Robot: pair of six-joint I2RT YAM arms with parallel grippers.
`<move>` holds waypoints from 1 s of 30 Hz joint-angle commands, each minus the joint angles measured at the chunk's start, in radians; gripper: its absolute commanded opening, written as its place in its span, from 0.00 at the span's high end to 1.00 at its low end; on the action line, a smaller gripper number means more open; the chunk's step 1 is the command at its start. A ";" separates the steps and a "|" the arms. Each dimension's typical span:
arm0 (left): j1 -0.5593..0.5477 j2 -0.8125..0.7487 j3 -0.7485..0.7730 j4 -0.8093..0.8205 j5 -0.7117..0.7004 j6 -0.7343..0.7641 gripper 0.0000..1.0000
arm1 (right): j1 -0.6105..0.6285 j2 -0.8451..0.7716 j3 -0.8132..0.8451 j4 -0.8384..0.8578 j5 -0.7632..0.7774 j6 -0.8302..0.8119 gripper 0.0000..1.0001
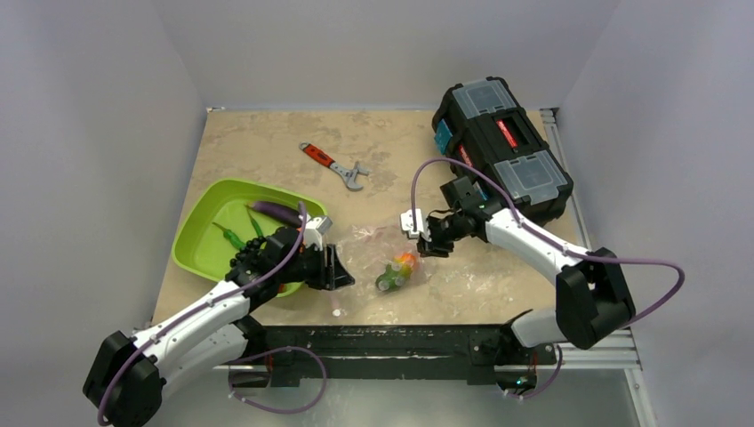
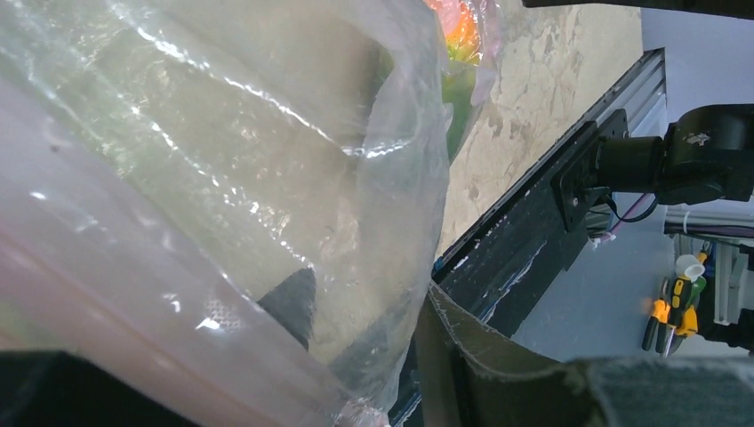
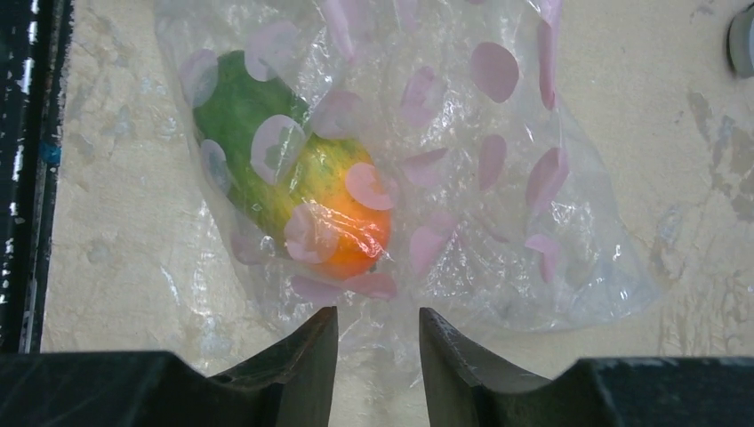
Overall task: Open the zip-top bag and remove the fake food
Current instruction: Pick up the fake fruit from the zipper food storage bag.
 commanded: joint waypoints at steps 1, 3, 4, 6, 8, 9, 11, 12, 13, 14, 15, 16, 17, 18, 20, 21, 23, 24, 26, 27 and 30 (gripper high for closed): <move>-0.008 -0.026 -0.005 0.052 0.021 -0.015 0.56 | -0.008 -0.042 -0.007 -0.050 -0.081 -0.092 0.61; -0.007 -0.037 -0.008 0.046 0.018 -0.015 0.56 | -0.009 -0.056 -0.009 -0.073 -0.099 -0.136 0.59; -0.007 -0.041 -0.008 0.044 0.017 -0.014 0.56 | -0.010 -0.064 -0.010 -0.083 -0.103 -0.159 0.58; -0.007 -0.046 -0.013 0.042 0.014 -0.014 0.56 | -0.009 -0.079 -0.011 -0.102 -0.112 -0.202 0.57; -0.007 -0.049 -0.015 0.042 0.013 -0.012 0.56 | -0.009 -0.093 -0.014 -0.114 -0.106 -0.241 0.55; -0.008 -0.050 -0.015 0.042 0.012 -0.012 0.56 | -0.009 -0.099 -0.013 -0.121 -0.102 -0.262 0.54; -0.008 -0.052 -0.016 0.039 0.011 -0.012 0.56 | -0.010 -0.105 -0.010 -0.137 -0.087 -0.290 0.52; -0.007 -0.054 -0.017 0.039 0.010 -0.012 0.56 | -0.008 -0.106 -0.007 -0.145 -0.079 -0.304 0.52; -0.007 -0.054 -0.017 0.039 0.009 -0.012 0.56 | -0.008 -0.103 -0.002 -0.158 -0.077 -0.318 0.51; -0.007 -0.055 -0.017 0.039 0.009 -0.012 0.56 | -0.007 -0.098 0.004 -0.166 -0.075 -0.330 0.50; -0.007 -0.055 -0.018 0.040 0.010 -0.012 0.56 | -0.007 -0.091 0.009 -0.174 -0.073 -0.341 0.50; -0.007 -0.056 -0.018 0.040 0.008 -0.012 0.56 | -0.007 -0.083 0.015 -0.183 -0.070 -0.355 0.50; -0.007 -0.057 -0.017 0.040 0.008 -0.012 0.56 | -0.005 -0.076 0.021 -0.189 -0.065 -0.366 0.50; -0.007 -0.058 -0.018 0.040 0.007 -0.014 0.56 | -0.002 -0.070 0.025 -0.192 -0.060 -0.377 0.50; -0.007 -0.061 -0.018 0.040 0.007 -0.014 0.56 | 0.005 -0.065 0.025 -0.193 -0.051 -0.404 0.50; -0.007 -0.060 -0.018 0.040 0.005 -0.015 0.56 | 0.014 -0.064 0.021 -0.187 -0.047 -0.416 0.49; -0.007 -0.063 -0.019 0.040 0.005 -0.015 0.56 | 0.032 -0.065 0.009 -0.166 -0.034 -0.415 0.47; -0.007 -0.062 -0.019 0.039 0.007 -0.014 0.56 | 0.043 -0.065 0.004 -0.154 -0.024 -0.409 0.47; -0.007 -0.060 -0.020 0.039 0.008 -0.014 0.56 | 0.067 -0.061 -0.004 -0.129 0.010 -0.396 0.46; -0.008 -0.059 -0.019 0.041 0.009 -0.014 0.56 | 0.078 -0.056 -0.006 -0.117 0.027 -0.390 0.46; -0.007 -0.058 -0.021 0.044 0.010 -0.014 0.56 | 0.104 -0.045 -0.015 -0.089 0.071 -0.377 0.45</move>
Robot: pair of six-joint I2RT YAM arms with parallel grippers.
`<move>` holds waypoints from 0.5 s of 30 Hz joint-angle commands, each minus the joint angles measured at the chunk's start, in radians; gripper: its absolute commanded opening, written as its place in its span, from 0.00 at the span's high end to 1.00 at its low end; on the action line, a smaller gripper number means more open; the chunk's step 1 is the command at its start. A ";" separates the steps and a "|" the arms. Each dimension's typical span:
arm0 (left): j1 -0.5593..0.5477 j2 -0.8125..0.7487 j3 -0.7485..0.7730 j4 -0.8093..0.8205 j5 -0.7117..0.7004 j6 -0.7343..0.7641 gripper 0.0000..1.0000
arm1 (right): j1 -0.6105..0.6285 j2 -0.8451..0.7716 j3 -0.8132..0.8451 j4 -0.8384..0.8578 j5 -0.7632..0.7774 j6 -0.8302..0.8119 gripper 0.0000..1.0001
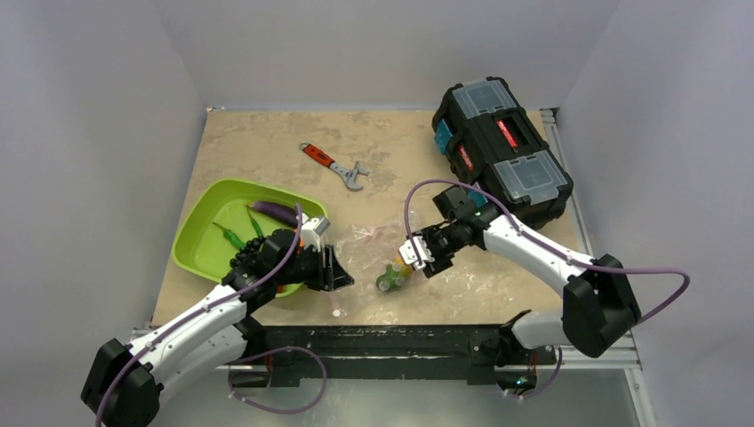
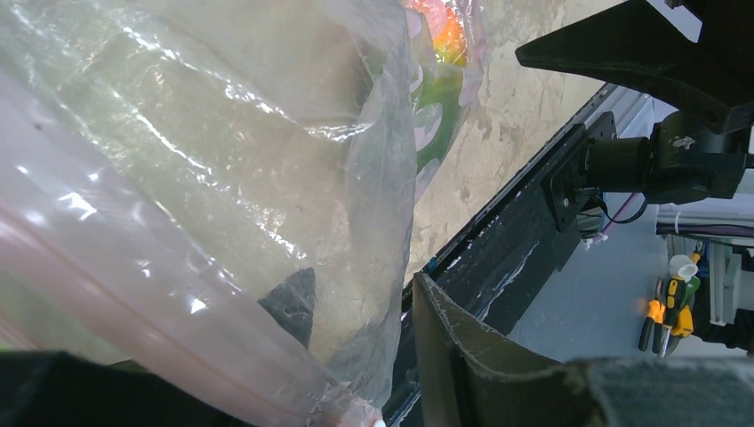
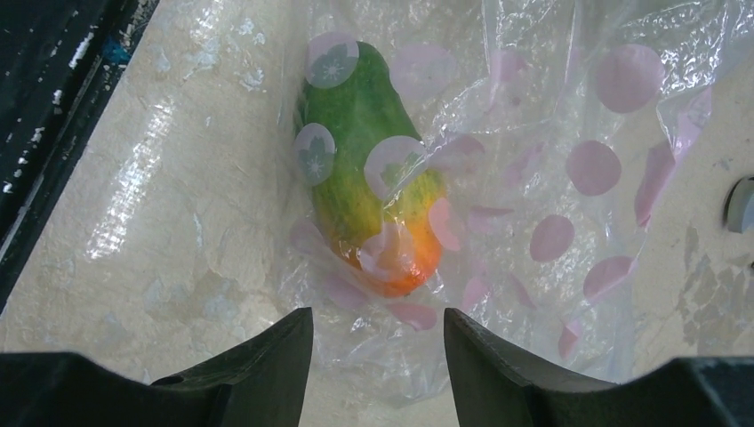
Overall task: Open the zip-top bag and remove the fake food
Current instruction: Pick up the fake fruit from the zipper food storage bag.
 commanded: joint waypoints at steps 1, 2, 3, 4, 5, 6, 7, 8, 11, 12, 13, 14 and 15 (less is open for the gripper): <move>-0.008 -0.008 -0.004 0.045 0.007 -0.006 0.56 | 0.036 0.016 -0.009 0.060 0.074 0.003 0.45; -0.007 -0.008 -0.006 0.046 0.007 -0.006 0.57 | 0.039 0.020 -0.010 0.067 0.081 0.008 0.45; -0.007 -0.009 -0.006 0.045 0.006 -0.006 0.57 | 0.043 0.024 -0.010 0.073 0.086 0.011 0.44; -0.007 -0.010 -0.007 0.046 0.008 -0.006 0.57 | 0.045 0.027 -0.011 0.078 0.091 0.013 0.43; -0.007 -0.010 -0.009 0.046 0.007 -0.006 0.57 | 0.047 0.032 -0.012 0.082 0.095 0.015 0.43; -0.007 -0.011 -0.009 0.045 0.007 -0.006 0.57 | 0.049 0.034 -0.012 0.087 0.100 0.017 0.42; -0.008 -0.012 -0.009 0.046 0.008 -0.006 0.57 | 0.050 0.035 -0.015 0.089 0.104 0.017 0.41; -0.007 -0.012 -0.010 0.045 0.008 -0.006 0.57 | 0.050 0.037 -0.016 0.092 0.107 0.017 0.41; -0.007 -0.010 -0.010 0.046 0.008 -0.006 0.58 | 0.054 0.040 -0.020 0.098 0.112 0.017 0.40; -0.007 -0.009 -0.009 0.048 0.009 -0.006 0.58 | 0.053 0.041 -0.022 0.100 0.112 0.017 0.40; -0.007 -0.007 -0.009 0.051 0.011 -0.007 0.58 | 0.054 0.042 -0.023 0.102 0.112 0.017 0.40; -0.007 -0.005 -0.010 0.052 0.012 -0.007 0.58 | 0.055 0.044 -0.023 0.103 0.114 0.017 0.40; -0.007 -0.004 -0.011 0.054 0.013 -0.007 0.58 | 0.054 0.046 -0.023 0.103 0.114 0.016 0.39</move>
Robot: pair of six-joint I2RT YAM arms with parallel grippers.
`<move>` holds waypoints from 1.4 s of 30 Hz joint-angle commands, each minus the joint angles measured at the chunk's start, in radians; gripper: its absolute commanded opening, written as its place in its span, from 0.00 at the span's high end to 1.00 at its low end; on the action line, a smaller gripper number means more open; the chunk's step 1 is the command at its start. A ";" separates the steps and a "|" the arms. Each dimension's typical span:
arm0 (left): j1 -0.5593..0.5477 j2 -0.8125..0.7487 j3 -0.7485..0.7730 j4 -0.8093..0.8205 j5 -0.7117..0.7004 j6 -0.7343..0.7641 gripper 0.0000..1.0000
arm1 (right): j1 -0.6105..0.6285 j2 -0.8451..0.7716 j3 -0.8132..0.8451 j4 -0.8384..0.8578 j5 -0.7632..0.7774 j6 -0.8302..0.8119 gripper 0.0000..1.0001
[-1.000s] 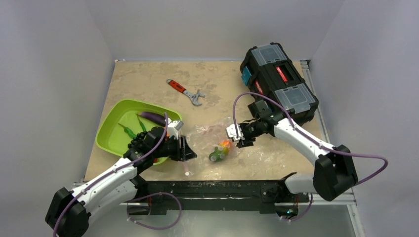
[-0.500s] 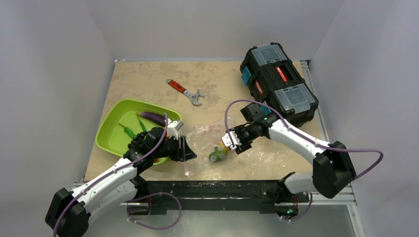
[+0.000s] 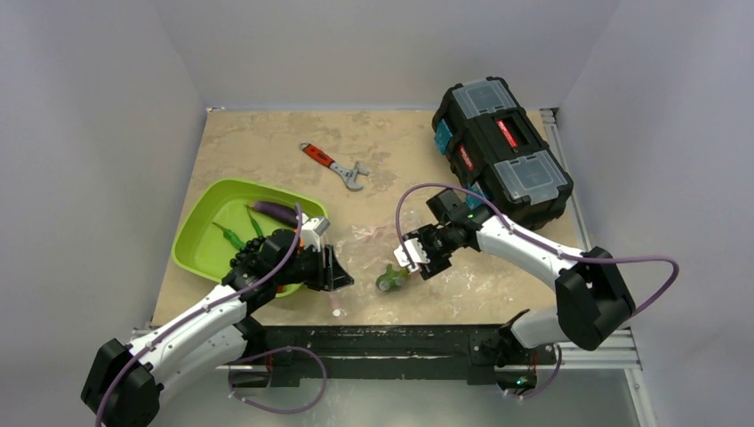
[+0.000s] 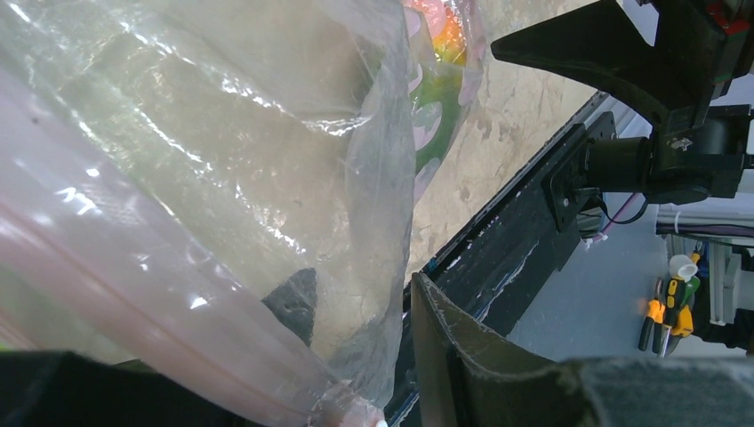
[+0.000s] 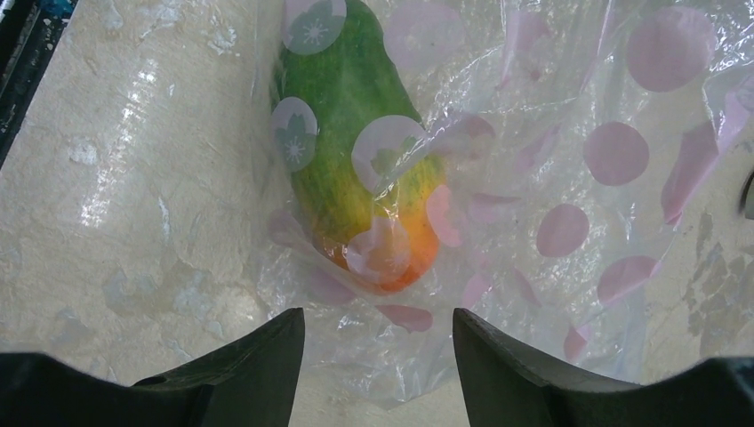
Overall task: Open the zip-top bag and remove the fake food
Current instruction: Pick up the fake fruit from the zipper food storage bag.
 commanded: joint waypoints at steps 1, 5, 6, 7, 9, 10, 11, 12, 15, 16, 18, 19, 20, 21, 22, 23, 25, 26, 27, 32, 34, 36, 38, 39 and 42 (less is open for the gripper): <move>-0.007 0.000 -0.010 0.055 0.013 -0.008 0.58 | 0.009 0.001 -0.006 0.030 0.010 0.004 0.38; -0.007 0.002 -0.004 0.057 0.019 -0.008 0.58 | 0.017 0.009 -0.006 0.032 0.011 0.001 0.37; -0.007 0.003 -0.005 0.058 0.020 -0.009 0.58 | 0.019 0.012 -0.005 0.035 0.013 0.002 0.37; -0.007 0.003 -0.006 0.059 0.020 -0.010 0.58 | 0.022 0.015 -0.005 0.038 0.014 0.006 0.37; -0.007 0.005 -0.008 0.062 0.021 -0.011 0.59 | 0.029 0.024 -0.005 0.048 0.014 0.012 0.38; -0.007 0.008 -0.007 0.065 0.021 -0.012 0.59 | 0.035 0.029 -0.004 0.052 0.013 0.017 0.38; -0.007 0.012 -0.008 0.070 0.023 -0.013 0.59 | 0.043 0.038 -0.003 0.061 0.012 0.024 0.39; -0.007 0.016 -0.009 0.077 0.025 -0.014 0.59 | 0.052 0.045 -0.002 0.071 0.015 0.034 0.40; -0.012 0.035 -0.011 0.096 0.031 -0.021 0.61 | 0.090 0.073 -0.001 0.122 0.035 0.078 0.42; -0.014 0.041 -0.012 0.103 0.032 -0.022 0.62 | 0.103 0.082 0.002 0.137 0.043 0.094 0.43; -0.019 0.055 -0.011 0.114 0.037 -0.024 0.65 | 0.130 0.105 0.008 0.163 0.055 0.125 0.46; -0.021 0.061 -0.010 0.120 0.038 -0.026 0.67 | 0.141 0.114 0.013 0.175 0.059 0.141 0.48; -0.023 0.066 -0.010 0.126 0.040 -0.028 0.68 | 0.150 0.126 0.017 0.189 0.064 0.157 0.51; -0.026 0.071 -0.009 0.133 0.041 -0.031 0.69 | 0.162 0.133 0.020 0.205 0.073 0.173 0.54; -0.029 0.076 -0.009 0.139 0.043 -0.033 0.70 | 0.171 0.139 0.019 0.226 0.082 0.201 0.57; -0.032 0.081 -0.008 0.145 0.043 -0.035 0.72 | 0.181 0.145 0.019 0.248 0.093 0.220 0.61; -0.039 0.090 -0.007 0.153 0.044 -0.040 0.74 | 0.194 0.151 0.017 0.299 0.114 0.273 0.70; -0.041 0.094 -0.005 0.155 0.045 -0.043 0.76 | 0.197 0.152 0.017 0.327 0.127 0.307 0.75; -0.045 0.099 -0.005 0.154 0.046 -0.046 0.78 | 0.198 0.153 0.019 0.356 0.134 0.349 0.81; -0.060 0.129 -0.003 0.220 0.050 -0.063 0.85 | 0.198 0.156 0.045 0.460 0.144 0.550 0.98; -0.066 0.143 -0.002 0.241 0.051 -0.071 0.85 | 0.197 0.159 0.056 0.481 0.144 0.628 1.00; -0.072 0.155 -0.002 0.260 0.051 -0.080 0.86 | 0.195 0.162 0.060 0.475 0.141 0.649 1.00; -0.077 0.167 -0.001 0.286 0.058 -0.089 0.86 | 0.186 0.163 0.056 0.479 0.157 0.657 1.00; -0.079 0.171 -0.001 0.301 0.064 -0.095 0.86 | 0.173 0.162 0.056 0.478 0.168 0.663 1.00; -0.082 0.172 -0.007 0.332 0.077 -0.106 0.86 | 0.105 0.148 0.049 0.478 0.185 0.659 1.00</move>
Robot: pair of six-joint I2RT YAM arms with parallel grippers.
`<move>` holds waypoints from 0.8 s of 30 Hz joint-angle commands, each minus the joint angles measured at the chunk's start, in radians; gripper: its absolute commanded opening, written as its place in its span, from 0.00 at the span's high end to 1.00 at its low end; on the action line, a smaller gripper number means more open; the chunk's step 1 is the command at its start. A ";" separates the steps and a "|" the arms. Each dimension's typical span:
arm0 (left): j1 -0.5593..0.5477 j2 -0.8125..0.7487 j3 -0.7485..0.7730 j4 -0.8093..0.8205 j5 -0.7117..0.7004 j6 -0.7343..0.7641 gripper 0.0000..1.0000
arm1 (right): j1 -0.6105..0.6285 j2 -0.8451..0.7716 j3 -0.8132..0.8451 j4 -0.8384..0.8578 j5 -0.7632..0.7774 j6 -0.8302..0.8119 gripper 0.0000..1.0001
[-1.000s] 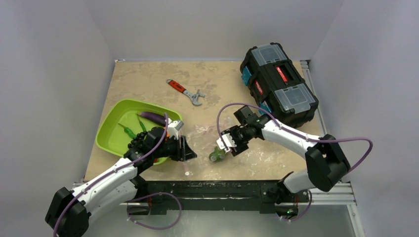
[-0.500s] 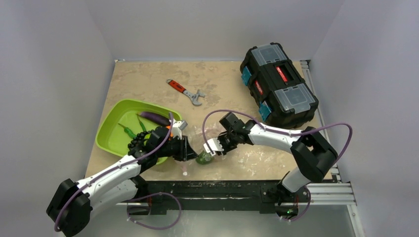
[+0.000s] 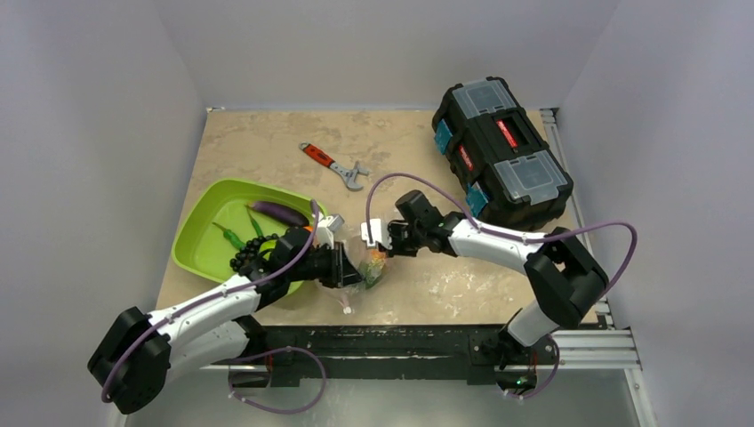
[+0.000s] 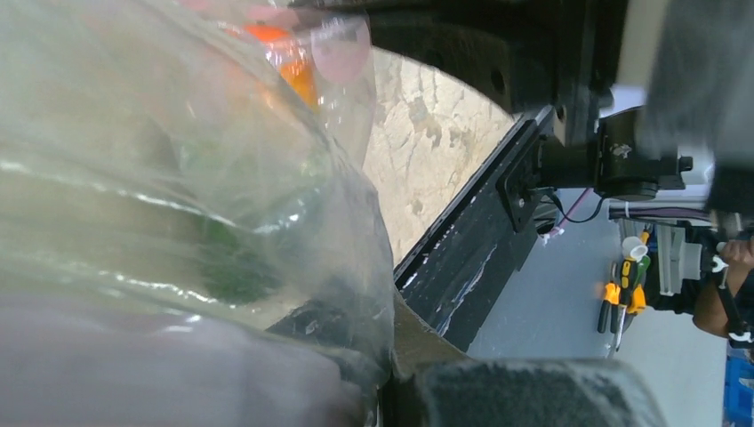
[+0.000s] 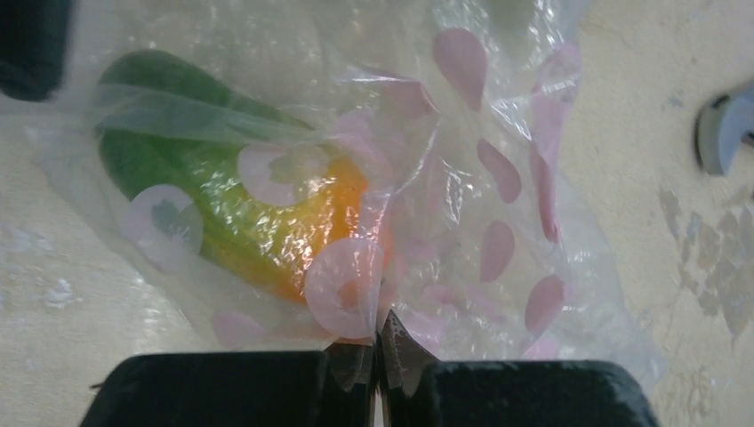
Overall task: Open the zip-top bag and remove the fake food
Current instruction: Pick up the fake fruit from the zipper food storage bag.
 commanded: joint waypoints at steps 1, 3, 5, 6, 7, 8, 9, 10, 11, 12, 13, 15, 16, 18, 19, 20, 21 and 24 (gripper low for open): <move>-0.011 -0.002 -0.007 0.107 0.039 -0.029 0.85 | -0.090 -0.026 0.018 0.053 0.051 0.043 1.00; -0.011 -0.009 -0.008 0.104 0.038 -0.024 0.85 | -0.103 -0.047 -0.011 0.065 0.098 0.009 1.00; -0.011 -0.019 -0.006 0.095 0.035 -0.020 0.83 | -0.110 -0.069 -0.038 0.054 0.101 -0.016 1.00; -0.010 -0.025 -0.006 0.091 0.034 -0.019 0.81 | -0.113 -0.076 -0.042 0.041 0.083 -0.032 1.00; -0.010 -0.031 -0.003 0.085 0.033 -0.017 0.77 | -0.115 -0.081 -0.045 0.030 0.071 -0.045 0.98; -0.011 -0.045 -0.002 0.075 0.032 -0.015 0.71 | -0.118 -0.084 -0.046 0.021 0.058 -0.058 0.96; -0.011 -0.058 0.000 0.063 0.029 -0.011 0.67 | -0.120 -0.086 -0.047 0.014 0.041 -0.067 0.93; -0.010 -0.075 0.004 0.046 0.024 -0.004 0.63 | -0.121 -0.087 -0.046 0.006 0.029 -0.073 0.90; -0.010 -0.096 0.010 0.019 0.017 0.005 0.59 | -0.124 -0.089 -0.046 -0.002 0.019 -0.080 0.87; -0.010 -0.120 0.017 -0.013 0.008 0.017 0.55 | -0.126 -0.093 -0.045 -0.010 0.009 -0.083 0.84; -0.010 -0.152 0.026 -0.046 -0.005 0.029 0.51 | -0.128 -0.097 -0.045 -0.017 0.000 -0.088 0.81; -0.009 -0.219 0.049 -0.164 -0.043 0.063 0.42 | -0.135 -0.112 -0.049 -0.028 -0.021 -0.098 0.74; -0.010 -0.255 0.064 -0.221 -0.068 0.080 0.38 | -0.137 -0.121 -0.051 -0.035 -0.034 -0.103 0.70; -0.008 -0.320 0.093 -0.350 -0.118 0.118 0.32 | -0.147 -0.142 -0.052 -0.054 -0.066 -0.113 0.65; -0.007 -0.348 0.109 -0.400 -0.141 0.133 0.30 | -0.150 -0.151 -0.052 -0.064 -0.082 -0.119 0.62; -0.007 -0.369 0.124 -0.450 -0.163 0.148 0.28 | -0.155 -0.162 -0.052 -0.077 -0.102 -0.128 0.60; -0.007 -0.383 0.146 -0.501 -0.183 0.159 0.26 | -0.157 -0.173 -0.053 -0.090 -0.123 -0.137 0.56; -0.006 -0.377 0.215 -0.666 -0.248 0.175 0.24 | -0.162 -0.204 -0.056 -0.124 -0.171 -0.163 0.49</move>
